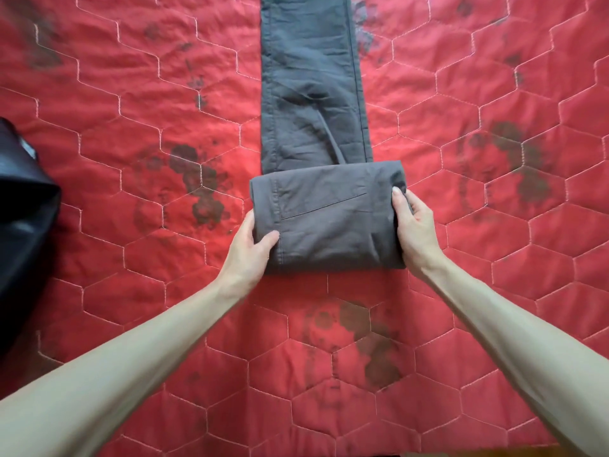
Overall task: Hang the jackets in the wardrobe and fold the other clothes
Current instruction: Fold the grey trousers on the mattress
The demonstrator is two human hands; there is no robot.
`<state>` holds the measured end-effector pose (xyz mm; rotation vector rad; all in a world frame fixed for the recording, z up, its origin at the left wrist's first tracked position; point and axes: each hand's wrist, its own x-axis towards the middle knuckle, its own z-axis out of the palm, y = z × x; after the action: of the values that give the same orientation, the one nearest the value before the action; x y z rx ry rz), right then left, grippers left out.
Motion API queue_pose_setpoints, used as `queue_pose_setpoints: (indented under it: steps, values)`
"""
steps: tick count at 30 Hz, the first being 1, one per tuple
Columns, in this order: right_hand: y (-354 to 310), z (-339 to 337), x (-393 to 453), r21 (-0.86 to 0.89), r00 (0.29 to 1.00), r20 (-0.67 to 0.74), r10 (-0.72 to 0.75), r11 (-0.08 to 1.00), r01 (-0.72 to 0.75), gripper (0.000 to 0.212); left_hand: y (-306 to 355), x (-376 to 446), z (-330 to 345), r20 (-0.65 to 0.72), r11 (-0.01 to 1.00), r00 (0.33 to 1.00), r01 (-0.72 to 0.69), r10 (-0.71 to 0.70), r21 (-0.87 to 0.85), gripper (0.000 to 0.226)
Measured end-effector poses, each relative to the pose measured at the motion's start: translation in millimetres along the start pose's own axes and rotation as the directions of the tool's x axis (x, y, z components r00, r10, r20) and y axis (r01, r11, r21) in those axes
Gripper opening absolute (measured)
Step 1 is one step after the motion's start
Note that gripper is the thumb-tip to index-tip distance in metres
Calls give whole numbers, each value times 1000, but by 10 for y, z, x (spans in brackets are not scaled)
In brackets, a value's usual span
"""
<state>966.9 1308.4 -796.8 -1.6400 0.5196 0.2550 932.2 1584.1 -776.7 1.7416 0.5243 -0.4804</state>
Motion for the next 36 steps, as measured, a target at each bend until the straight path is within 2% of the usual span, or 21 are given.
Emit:
queue_pose_setpoints:
  steps: [2, 4, 6, 9, 11, 13, 14, 16, 18, 21, 24, 26, 28, 30, 32, 33, 36]
  values:
    - [80, 46, 105, 31, 994, 6, 111, 993, -111, 34, -45, 44, 36, -21, 1000, 1000, -1, 1, -14, 49]
    - [117, 96, 108, -5, 989, -3, 150, 989, -150, 21, -64, 56, 74, -59, 996, 997, 43, -47, -74, 49]
    - [136, 143, 89, -66, 992, -66, 105, 992, -110, 15, -44, 87, 119, -118, 992, 988, 94, -103, -84, 43]
    - [117, 211, 59, -149, 993, -113, 38, 987, -55, 20, -34, 187, 149, -165, 976, 962, 209, -216, -58, 27]
    - [80, 252, 58, -15, 980, -134, 150, 988, -154, 26, 2, 220, 132, -148, 977, 967, 201, -209, -68, 28]
    - [53, 257, 50, 120, 952, -91, 291, 953, -280, 28, 61, 216, 101, -154, 992, 980, 120, -123, -29, 35]
    - [62, 243, 51, 100, 950, -66, 304, 950, -297, 29, 89, 207, 85, -174, 996, 981, 84, -84, -8, 37]
    - [119, 204, 60, -97, 982, -52, 183, 978, -187, 31, 83, 209, 74, -223, 998, 973, 55, -53, 2, 35]
    - [155, 185, 53, -312, 995, -95, -3, 950, -27, 21, 50, 214, 81, -252, 997, 965, 78, -72, 15, 29]
    - [160, 213, 5, -438, 961, -219, -169, 897, 58, 11, 15, 222, 98, -268, 993, 959, 111, -95, 45, 21]
    - [202, 243, -99, -470, 941, -305, -149, 883, -13, 9, 24, 251, 133, -309, 986, 941, 161, -140, 44, 17]
    - [221, 273, -175, -412, 947, -301, -115, 911, -20, 11, 33, 268, 153, -319, 979, 931, 198, -175, 40, 22]
    - [222, 321, -209, -317, 949, -312, -52, 947, -53, 12, 28, 277, 158, -315, 973, 929, 224, -195, 57, 25]
    - [234, 360, -186, -157, 941, -328, 80, 978, -138, 9, 20, 273, 152, -300, 966, 932, 241, -205, 88, 26]
    - [214, 365, -170, 7, 933, -287, 217, 975, -224, 6, 30, 256, 148, -279, 962, 939, 244, -202, 125, 27]
    - [201, 355, -165, 9, 934, -280, 224, 973, -230, 6, 25, 251, 140, -266, 962, 944, 237, -195, 137, 26]
    - [187, 299, -186, -276, 945, -327, 30, 953, -125, 11, -21, 209, 124, -216, 955, 969, 170, -117, 244, 18]
